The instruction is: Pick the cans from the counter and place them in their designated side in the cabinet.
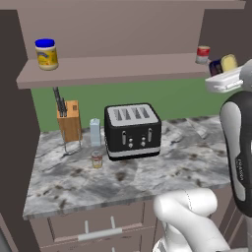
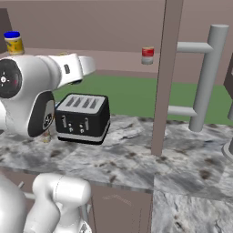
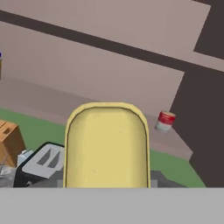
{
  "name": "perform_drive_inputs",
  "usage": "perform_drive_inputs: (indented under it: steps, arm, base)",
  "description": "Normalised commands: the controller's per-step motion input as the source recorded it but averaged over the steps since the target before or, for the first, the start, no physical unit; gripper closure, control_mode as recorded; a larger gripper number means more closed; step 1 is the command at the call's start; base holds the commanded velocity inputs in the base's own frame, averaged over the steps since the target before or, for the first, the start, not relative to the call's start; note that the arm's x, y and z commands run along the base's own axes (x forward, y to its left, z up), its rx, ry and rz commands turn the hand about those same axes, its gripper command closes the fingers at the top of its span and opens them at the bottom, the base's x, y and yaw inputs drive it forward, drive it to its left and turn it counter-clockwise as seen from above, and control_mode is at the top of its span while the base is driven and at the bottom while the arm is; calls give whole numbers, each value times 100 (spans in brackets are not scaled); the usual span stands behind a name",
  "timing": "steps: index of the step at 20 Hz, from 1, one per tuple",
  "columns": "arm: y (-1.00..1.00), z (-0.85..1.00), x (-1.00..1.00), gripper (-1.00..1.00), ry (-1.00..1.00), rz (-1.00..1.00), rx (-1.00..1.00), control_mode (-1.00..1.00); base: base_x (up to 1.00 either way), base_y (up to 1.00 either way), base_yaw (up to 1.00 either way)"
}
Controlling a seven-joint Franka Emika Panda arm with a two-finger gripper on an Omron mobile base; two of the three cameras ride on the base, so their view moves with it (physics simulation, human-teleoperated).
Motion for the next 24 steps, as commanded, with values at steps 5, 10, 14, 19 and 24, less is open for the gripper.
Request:
perform_drive_inputs:
  steps: [5,10,14,19,24]
  arm:
    - [0,0,30,100,0,-1,1,-100]
    - [-1,0,27,100,0,-1,0,-100]
    - [-7,0,26,100,0,-1,0,-100]
    - [-11,2,26,100,0,-1,0,-100]
    - [-12,1,27,100,1,-1,0,-100]
  base:
    - [0,0,0]
    - [0,0,0]
    - [0,0,0]
    - [0,0,0]
    - [0,0,0]
